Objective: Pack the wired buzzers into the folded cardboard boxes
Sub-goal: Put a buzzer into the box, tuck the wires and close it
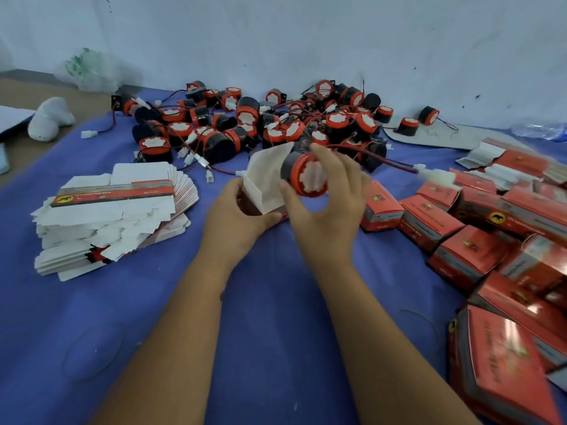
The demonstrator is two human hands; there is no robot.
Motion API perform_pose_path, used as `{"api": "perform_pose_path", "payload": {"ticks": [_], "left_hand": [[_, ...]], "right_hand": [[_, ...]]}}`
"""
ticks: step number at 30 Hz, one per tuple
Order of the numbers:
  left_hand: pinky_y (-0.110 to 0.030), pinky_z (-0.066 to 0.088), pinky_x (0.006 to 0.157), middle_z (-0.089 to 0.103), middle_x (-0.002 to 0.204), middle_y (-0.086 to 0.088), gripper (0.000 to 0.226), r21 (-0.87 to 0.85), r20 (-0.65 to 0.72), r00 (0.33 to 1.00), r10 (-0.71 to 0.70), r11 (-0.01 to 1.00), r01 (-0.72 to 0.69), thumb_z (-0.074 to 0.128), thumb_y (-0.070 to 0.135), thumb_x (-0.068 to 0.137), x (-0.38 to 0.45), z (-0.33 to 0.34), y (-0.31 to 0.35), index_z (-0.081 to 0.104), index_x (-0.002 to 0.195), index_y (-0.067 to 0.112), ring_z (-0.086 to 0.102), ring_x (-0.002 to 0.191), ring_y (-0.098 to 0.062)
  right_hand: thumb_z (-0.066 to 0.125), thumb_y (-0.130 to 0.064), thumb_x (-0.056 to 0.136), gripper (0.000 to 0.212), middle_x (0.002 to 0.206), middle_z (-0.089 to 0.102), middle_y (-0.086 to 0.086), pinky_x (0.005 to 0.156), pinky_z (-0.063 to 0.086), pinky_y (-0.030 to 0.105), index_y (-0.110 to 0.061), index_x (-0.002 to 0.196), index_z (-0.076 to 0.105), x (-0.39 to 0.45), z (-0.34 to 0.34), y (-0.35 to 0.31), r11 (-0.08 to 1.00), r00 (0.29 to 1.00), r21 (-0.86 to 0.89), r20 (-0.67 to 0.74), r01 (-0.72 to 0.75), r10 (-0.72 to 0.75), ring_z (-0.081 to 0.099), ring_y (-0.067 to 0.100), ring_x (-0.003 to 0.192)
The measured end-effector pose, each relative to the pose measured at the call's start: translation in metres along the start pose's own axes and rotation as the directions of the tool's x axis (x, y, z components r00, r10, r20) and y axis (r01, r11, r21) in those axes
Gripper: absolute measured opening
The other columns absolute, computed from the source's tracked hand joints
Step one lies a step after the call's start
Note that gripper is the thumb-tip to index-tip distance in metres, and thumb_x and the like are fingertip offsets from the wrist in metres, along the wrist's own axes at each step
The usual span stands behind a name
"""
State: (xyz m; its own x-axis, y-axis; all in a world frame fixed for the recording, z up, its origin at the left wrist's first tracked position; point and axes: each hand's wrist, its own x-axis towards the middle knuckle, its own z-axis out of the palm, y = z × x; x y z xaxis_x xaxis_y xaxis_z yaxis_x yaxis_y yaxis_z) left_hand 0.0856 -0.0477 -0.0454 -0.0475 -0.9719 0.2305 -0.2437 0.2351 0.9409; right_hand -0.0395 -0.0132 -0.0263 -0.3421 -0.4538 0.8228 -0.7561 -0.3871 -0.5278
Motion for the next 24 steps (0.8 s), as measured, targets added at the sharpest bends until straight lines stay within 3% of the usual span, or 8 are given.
{"api": "perform_pose_path", "payload": {"ticks": [3, 9, 15, 17, 20, 24], "left_hand": [[-0.003, 0.045, 0.064, 0.064, 0.098, 0.020, 0.048, 0.023, 0.063, 0.998, 0.003, 1.000, -0.004, 0.083, 0.019, 0.073, -0.0005, -0.0008, 0.0009, 0.057, 0.112, 0.029, 0.058, 0.082, 0.017], [-0.025, 0.054, 0.080, 0.065, 0.110, 0.013, 0.060, -0.028, 0.117, 0.993, -0.025, 0.999, 0.028, 0.082, 0.010, 0.072, 0.0022, -0.0036, 0.0004, 0.055, 0.124, 0.025, 0.063, 0.099, -0.006], [-0.028, 0.055, 0.085, 0.064, 0.112, 0.011, 0.059, -0.025, 0.152, 0.988, -0.029, 0.999, 0.033, 0.081, 0.011, 0.073, 0.0037, -0.0052, -0.0016, 0.055, 0.124, 0.026, 0.062, 0.101, -0.005], [-0.030, 0.055, 0.087, 0.064, 0.114, 0.009, 0.062, -0.020, 0.158, 0.987, -0.032, 0.999, 0.035, 0.082, 0.015, 0.072, 0.0037, -0.0056, -0.0019, 0.055, 0.126, 0.026, 0.062, 0.102, -0.006], [-0.033, 0.055, 0.090, 0.064, 0.115, 0.009, 0.061, -0.005, 0.178, 0.984, -0.027, 1.000, 0.028, 0.082, 0.017, 0.072, 0.0045, -0.0061, -0.0022, 0.054, 0.126, 0.028, 0.062, 0.105, -0.010], [-0.028, 0.054, 0.087, 0.063, 0.112, 0.016, 0.061, -0.001, 0.206, 0.978, -0.005, 1.000, 0.005, 0.082, 0.015, 0.074, 0.0051, -0.0062, -0.0040, 0.052, 0.124, 0.032, 0.060, 0.105, -0.006]], "right_hand": [[0.080, -0.026, 0.078, 0.048, 0.117, 0.059, 0.008, 0.091, 0.029, 0.007, -0.015, 0.122, 0.065, -0.0039, 0.0055, -0.0010, 1.000, 0.981, -0.006, 0.192, 0.031, -0.029, 0.050, 0.027, 0.108], [0.062, -0.025, 0.085, 0.041, 0.126, 0.049, 0.003, 0.092, 0.040, 0.010, -0.015, 0.125, 0.065, -0.0061, 0.0048, 0.0082, 0.988, 0.898, 0.123, 0.439, -0.095, 0.031, 0.048, 0.014, 0.115], [0.075, -0.013, 0.081, 0.026, 0.110, 0.060, 0.007, 0.081, 0.039, 0.003, -0.007, 0.106, 0.072, -0.0068, 0.0099, 0.0067, 0.998, 0.947, 0.055, 0.322, -0.011, -0.007, 0.055, 0.014, 0.100], [0.078, -0.012, 0.079, 0.023, 0.106, 0.059, 0.010, 0.078, 0.044, 0.010, -0.005, 0.100, 0.072, -0.0067, 0.0090, 0.0063, 0.999, 0.961, 0.034, 0.277, 0.001, -0.010, 0.057, 0.020, 0.096], [0.080, -0.008, 0.075, 0.020, 0.098, 0.058, 0.014, 0.068, 0.052, 0.034, -0.002, 0.091, 0.071, -0.0070, 0.0079, 0.0044, 0.998, 0.974, -0.003, 0.219, 0.067, -0.064, 0.058, 0.029, 0.087], [0.079, -0.007, 0.074, 0.017, 0.095, 0.058, 0.017, 0.063, 0.052, 0.040, 0.000, 0.086, 0.069, -0.0065, 0.0083, 0.0018, 0.994, 0.971, -0.016, 0.219, 0.104, -0.098, 0.056, 0.033, 0.084]]}}
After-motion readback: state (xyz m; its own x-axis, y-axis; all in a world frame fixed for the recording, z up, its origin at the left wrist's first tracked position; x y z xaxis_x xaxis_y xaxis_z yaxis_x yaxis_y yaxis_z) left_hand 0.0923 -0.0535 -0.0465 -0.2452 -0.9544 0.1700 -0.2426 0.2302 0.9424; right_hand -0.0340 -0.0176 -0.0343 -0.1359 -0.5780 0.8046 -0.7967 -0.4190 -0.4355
